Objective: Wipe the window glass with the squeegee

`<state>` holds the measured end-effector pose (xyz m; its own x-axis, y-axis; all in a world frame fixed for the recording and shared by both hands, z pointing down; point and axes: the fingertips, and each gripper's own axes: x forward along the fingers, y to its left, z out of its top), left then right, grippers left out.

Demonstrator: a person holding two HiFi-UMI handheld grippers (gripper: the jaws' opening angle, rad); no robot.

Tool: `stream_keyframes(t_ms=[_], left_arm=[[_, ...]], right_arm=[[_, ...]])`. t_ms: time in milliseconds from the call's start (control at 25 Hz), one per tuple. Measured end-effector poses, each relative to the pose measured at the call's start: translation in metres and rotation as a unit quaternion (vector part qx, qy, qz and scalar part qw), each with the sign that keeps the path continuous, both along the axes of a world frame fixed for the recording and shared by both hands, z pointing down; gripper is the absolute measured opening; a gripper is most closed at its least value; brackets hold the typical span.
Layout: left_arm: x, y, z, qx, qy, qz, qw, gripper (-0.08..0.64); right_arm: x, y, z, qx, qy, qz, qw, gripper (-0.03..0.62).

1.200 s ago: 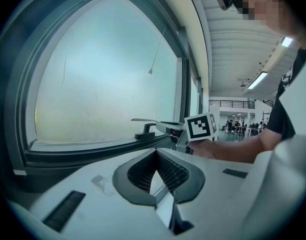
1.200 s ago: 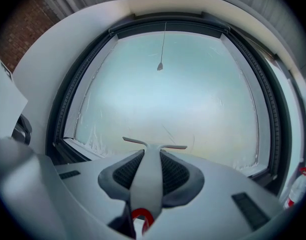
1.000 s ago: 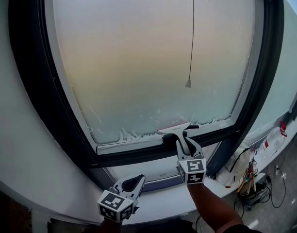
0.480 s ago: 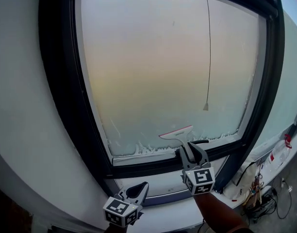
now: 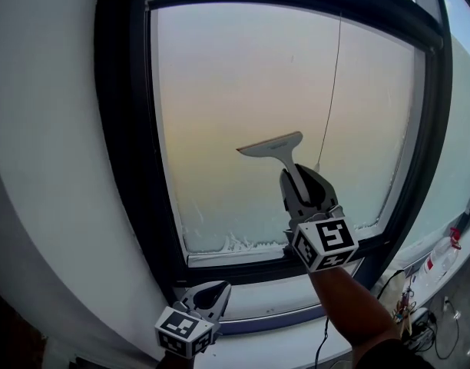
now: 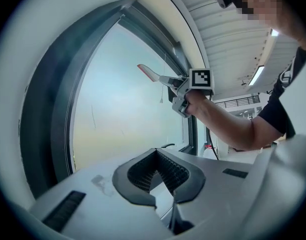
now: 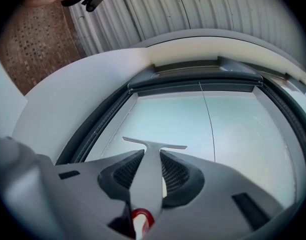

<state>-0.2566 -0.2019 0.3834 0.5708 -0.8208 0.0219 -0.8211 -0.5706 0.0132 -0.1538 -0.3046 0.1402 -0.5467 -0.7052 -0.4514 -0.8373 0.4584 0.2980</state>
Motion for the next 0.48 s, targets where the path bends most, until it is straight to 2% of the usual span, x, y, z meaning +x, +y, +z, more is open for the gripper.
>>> stream_keyframes(t_ms=[120,320,480], left_arm=[[-0.002,0.007,-0.015,0.015,0.001,-0.001,0.9999,0.002],[-0.006,0.013,-0.006,0.012,-0.008,0.003,0.9999,0.0],[-0.004,0.022,-0.008,0.014,-0.002,0.001,0.9999,0.001]], right_arm=[[-0.004,0.0,-0.04,0.035,-0.001,0.008,0.999,0.084],[-0.026,-0.001,-0.101,0.111,0.027,0.056,0.992,0.084],[-0.037,-0.017,-0.14,0.114,0.015,0.077,0.99,0.084]])
